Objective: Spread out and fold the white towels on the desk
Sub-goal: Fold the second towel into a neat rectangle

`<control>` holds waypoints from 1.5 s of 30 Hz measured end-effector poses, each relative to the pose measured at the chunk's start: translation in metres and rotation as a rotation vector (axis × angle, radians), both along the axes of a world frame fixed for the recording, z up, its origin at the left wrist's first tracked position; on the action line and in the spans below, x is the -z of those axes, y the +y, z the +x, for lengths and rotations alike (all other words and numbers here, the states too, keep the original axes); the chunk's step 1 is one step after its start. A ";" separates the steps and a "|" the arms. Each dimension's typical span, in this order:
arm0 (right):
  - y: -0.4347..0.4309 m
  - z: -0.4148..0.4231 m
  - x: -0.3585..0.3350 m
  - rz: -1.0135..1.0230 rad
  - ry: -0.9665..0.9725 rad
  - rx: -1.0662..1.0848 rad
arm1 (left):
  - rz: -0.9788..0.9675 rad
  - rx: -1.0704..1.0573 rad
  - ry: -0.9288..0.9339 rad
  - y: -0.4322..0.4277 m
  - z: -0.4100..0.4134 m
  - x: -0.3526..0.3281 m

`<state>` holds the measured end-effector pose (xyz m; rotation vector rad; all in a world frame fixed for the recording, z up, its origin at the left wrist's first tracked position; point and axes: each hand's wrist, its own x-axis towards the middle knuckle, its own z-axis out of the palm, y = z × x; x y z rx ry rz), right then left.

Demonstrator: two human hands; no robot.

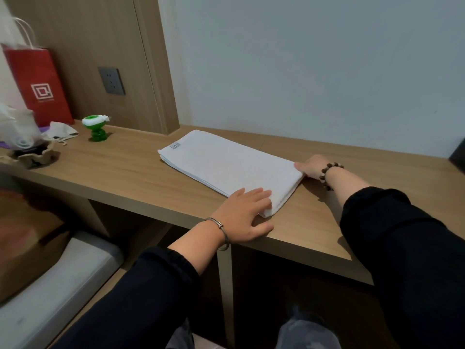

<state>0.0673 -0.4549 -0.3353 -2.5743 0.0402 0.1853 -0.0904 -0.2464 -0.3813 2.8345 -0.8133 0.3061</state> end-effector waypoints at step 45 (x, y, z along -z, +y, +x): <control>0.052 -0.028 0.007 -0.443 -0.008 -0.237 | 0.034 -0.633 0.388 0.031 0.028 -0.007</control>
